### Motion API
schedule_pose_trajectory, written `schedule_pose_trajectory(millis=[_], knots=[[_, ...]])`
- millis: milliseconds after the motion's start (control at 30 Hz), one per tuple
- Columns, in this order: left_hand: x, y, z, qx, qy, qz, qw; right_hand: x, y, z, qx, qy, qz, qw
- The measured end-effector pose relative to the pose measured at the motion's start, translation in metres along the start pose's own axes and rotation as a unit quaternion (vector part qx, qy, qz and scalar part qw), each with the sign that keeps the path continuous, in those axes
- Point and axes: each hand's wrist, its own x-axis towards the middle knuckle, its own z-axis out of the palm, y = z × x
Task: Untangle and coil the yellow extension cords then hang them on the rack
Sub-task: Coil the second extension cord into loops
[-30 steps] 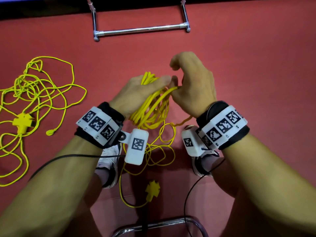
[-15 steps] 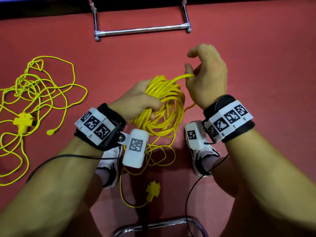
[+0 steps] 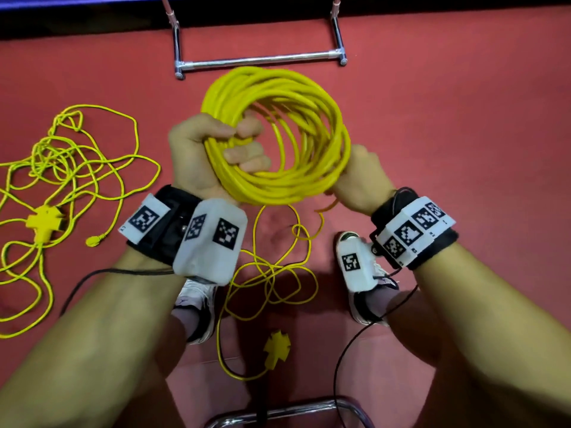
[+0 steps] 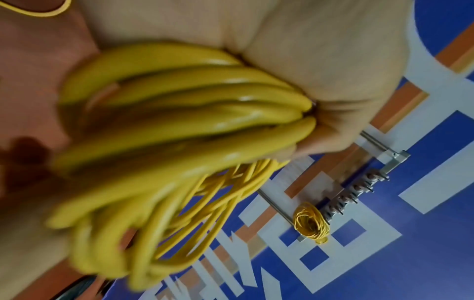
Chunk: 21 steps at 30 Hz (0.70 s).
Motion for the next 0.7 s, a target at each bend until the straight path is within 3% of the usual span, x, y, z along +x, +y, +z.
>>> schedule_pose_trajectory(millis=[167,333,500,700], knots=[[0.007,0.008,-0.001,-0.059,0.123,0.105,0.985,-0.007,0.000,0.041,0.045,-0.116,0.042,0.991],[0.008,0.016,-0.003,-0.083,0.173,0.163,0.968,-0.011,-0.004,0.048,0.118,-0.177,0.050,0.976],[0.013,0.026,-0.012,-0.063,0.268,0.235,0.932,-0.021,-0.016,0.046,0.121,-0.240,0.011,0.963],[0.020,0.025,-0.021,-0.024,0.314,0.295,0.902,-0.033,-0.023,0.049,0.165,-0.263,-0.071,0.948]])
